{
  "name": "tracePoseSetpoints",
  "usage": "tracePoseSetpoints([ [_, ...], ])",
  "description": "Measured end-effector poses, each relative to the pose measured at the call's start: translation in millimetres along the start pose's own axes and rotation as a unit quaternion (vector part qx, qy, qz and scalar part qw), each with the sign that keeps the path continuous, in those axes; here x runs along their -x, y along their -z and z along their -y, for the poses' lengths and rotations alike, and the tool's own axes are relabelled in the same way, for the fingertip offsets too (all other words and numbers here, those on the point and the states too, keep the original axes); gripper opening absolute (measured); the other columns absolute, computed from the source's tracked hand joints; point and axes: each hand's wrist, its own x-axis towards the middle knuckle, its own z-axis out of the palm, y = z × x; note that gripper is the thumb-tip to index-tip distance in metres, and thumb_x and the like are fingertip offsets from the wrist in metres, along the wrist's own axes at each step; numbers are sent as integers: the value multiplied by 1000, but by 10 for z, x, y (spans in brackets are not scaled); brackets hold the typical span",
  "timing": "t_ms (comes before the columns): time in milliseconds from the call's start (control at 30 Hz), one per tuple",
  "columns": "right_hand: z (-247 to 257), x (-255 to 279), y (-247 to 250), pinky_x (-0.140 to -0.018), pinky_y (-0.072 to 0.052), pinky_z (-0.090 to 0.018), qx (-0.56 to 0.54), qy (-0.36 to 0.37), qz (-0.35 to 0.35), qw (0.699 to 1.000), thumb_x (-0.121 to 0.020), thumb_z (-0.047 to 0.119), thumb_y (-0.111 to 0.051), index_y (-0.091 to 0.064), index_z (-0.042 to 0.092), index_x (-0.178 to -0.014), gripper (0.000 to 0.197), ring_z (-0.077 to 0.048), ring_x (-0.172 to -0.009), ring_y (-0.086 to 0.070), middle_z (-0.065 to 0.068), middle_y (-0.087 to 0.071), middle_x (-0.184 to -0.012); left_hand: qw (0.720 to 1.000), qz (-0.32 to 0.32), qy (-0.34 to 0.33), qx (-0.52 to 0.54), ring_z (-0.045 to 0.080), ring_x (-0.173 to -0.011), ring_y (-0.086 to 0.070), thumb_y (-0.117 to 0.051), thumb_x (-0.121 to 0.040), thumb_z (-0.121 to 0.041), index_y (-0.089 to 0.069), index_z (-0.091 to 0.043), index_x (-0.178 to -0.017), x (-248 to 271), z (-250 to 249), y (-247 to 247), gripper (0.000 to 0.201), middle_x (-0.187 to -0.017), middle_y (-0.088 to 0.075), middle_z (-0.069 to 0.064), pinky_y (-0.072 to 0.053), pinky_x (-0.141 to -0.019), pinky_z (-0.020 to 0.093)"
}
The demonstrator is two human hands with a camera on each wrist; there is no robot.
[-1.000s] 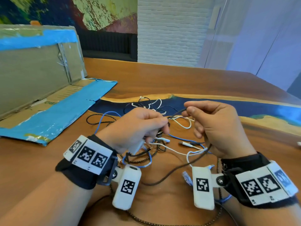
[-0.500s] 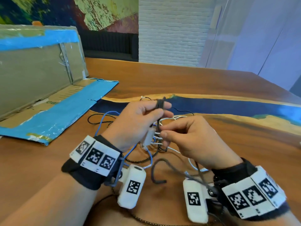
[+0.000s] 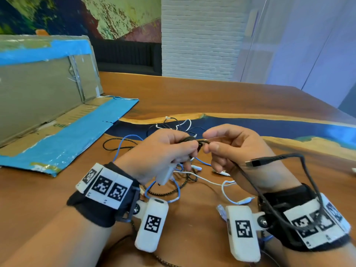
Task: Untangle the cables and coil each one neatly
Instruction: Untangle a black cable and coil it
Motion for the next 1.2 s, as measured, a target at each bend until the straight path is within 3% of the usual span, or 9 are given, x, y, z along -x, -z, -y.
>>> tracePoseSetpoints([
  [167,75,-17,14,-44,-45,-27,-124,-23,-64,990,-89,7,-56,-74,9,-91,18,-14,-43,-40,-9,-54,-59,980,-20,68,184,27,-62,-67,-48,-102,-31,-44,-12,-63,-1,-60,-143,43,-60,-56,10,-53,-59,27],
  [233,85,-27,42,-46,-49,-29,-105,-28,-84,990,-93,11,-53,-70,5,-100,19,-16,-44,-44,-12,-59,-62,969,-56,74,228,23,-65,-70,-41,-106,-32,-40,-14,-65,-21,-70,-151,44,-82,-74,16,-55,-59,29],
  [333,54,-19,52,-44,-49,-30,1,-53,-63,997,-97,19,-57,-65,4,-83,22,-18,-41,-45,-15,-60,-61,962,-118,63,238,19,-71,-72,-38,-109,-34,-42,-15,-70,-68,-66,-135,43,-106,-77,16,-55,-71,31],
  [467,8,34,-54,-48,-53,-33,35,-13,-6,999,-89,16,-72,-72,6,-75,18,-20,-44,-51,-17,-62,-64,961,-154,52,225,20,-61,-65,-43,-108,-30,-48,-13,-74,-91,-21,-121,39,-79,-72,11,-54,-61,31],
  [567,32,39,-62,-63,-58,-34,41,93,-51,993,-84,7,-74,-80,10,-88,8,-21,-55,-61,-17,-73,-82,976,-143,50,154,20,-56,-51,-45,-108,-30,-52,-11,-77,-89,34,-139,37,-59,-41,3,-44,-59,26],
  [733,24,35,-19,-68,-56,-24,222,120,-96,963,-87,-3,-75,-79,16,-107,28,-14,-62,-65,-6,-76,-77,979,-113,46,161,17,-53,-42,-44,-107,-29,-60,-8,-82,-67,9,-188,37,-56,-29,0,-38,-55,22],
  [900,-15,5,-24,-59,-52,-23,240,142,-131,951,-85,1,-79,-82,15,-94,17,-9,-57,-62,-2,-74,-69,982,-51,30,180,16,-52,-39,-52,-94,-33,-62,-7,-82,0,-46,-224,31,-56,-27,-1,-37,-53,20],
  [1000,-8,1,-14,-67,-53,-17,262,158,-143,941,-83,7,-81,-81,20,-89,14,-5,-72,-71,8,-78,-77,981,-22,24,192,15,-51,-39,-52,-91,-33,-60,-11,-75,30,-60,-280,28,-56,-26,-1,-38,-53,20],
  [1200,-32,-6,-29,-70,-56,-25,287,126,-128,941,-93,8,-71,-78,29,-98,22,-6,-70,-68,1,-76,-73,946,-86,7,311,19,-65,-53,-38,-106,-32,-56,-14,-89,-22,-50,-252,32,-66,-35,-1,-33,-84,42],
])
